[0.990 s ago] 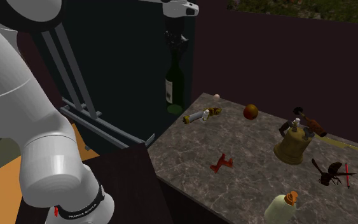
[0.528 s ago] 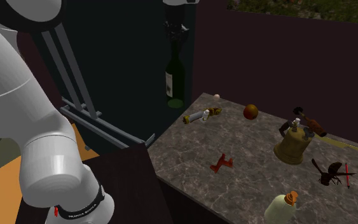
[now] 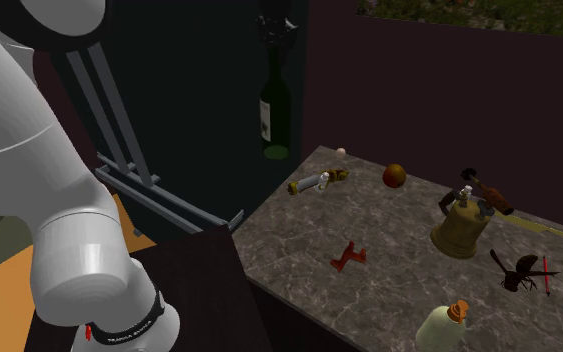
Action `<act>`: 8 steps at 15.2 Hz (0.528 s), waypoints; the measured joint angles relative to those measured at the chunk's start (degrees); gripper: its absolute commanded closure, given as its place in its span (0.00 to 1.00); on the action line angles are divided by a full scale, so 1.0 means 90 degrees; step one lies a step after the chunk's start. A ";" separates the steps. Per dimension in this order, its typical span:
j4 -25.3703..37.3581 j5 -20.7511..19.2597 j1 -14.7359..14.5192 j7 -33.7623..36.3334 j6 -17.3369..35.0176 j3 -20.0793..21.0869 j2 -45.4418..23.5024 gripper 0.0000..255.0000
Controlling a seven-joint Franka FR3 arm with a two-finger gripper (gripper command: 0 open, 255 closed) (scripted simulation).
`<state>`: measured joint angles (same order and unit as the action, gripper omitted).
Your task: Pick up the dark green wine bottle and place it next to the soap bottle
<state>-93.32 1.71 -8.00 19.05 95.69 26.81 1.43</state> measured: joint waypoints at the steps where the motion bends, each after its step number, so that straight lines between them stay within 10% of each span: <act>1: -0.0024 0.0029 0.0045 -0.0090 -0.0028 -0.0048 0.0055 1.00; 8: -0.0538 0.0275 0.0543 -0.1231 -0.0075 -0.0679 0.0612 1.00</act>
<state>-98.16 4.19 -3.12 7.96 95.01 20.70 6.94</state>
